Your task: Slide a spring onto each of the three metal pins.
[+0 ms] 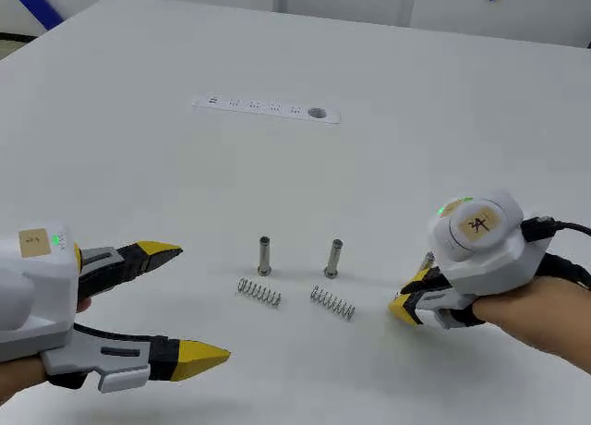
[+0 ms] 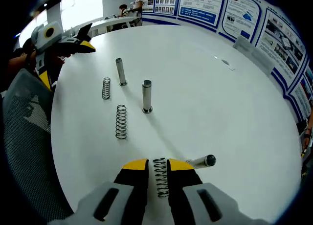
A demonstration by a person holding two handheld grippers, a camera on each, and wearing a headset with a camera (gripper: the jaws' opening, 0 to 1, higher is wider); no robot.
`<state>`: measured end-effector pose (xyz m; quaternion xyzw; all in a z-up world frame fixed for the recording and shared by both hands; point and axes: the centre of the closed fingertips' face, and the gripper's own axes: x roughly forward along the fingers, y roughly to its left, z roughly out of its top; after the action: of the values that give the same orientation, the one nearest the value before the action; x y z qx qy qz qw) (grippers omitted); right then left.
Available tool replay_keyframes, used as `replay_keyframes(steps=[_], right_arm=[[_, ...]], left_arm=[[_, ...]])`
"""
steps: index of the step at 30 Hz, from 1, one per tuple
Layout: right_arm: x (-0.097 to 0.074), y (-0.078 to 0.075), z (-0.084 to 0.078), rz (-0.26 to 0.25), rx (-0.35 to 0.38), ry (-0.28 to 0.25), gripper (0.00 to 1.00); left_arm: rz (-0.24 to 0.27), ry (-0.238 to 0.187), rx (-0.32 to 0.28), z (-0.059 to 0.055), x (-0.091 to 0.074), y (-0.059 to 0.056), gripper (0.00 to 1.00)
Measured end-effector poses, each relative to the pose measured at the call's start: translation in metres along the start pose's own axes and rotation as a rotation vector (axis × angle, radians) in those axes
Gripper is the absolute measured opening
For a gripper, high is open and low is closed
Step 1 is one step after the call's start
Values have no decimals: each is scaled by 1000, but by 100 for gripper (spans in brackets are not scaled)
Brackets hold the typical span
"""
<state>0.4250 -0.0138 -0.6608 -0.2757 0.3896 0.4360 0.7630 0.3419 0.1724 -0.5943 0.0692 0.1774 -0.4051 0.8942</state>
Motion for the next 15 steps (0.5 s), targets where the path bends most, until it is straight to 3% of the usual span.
replay_keyframes(steps=[15], right_arm=[[2,2,-2,40,-27,53,12]], left_arm=[[3,-1,-6,-2,-1,0,82]])
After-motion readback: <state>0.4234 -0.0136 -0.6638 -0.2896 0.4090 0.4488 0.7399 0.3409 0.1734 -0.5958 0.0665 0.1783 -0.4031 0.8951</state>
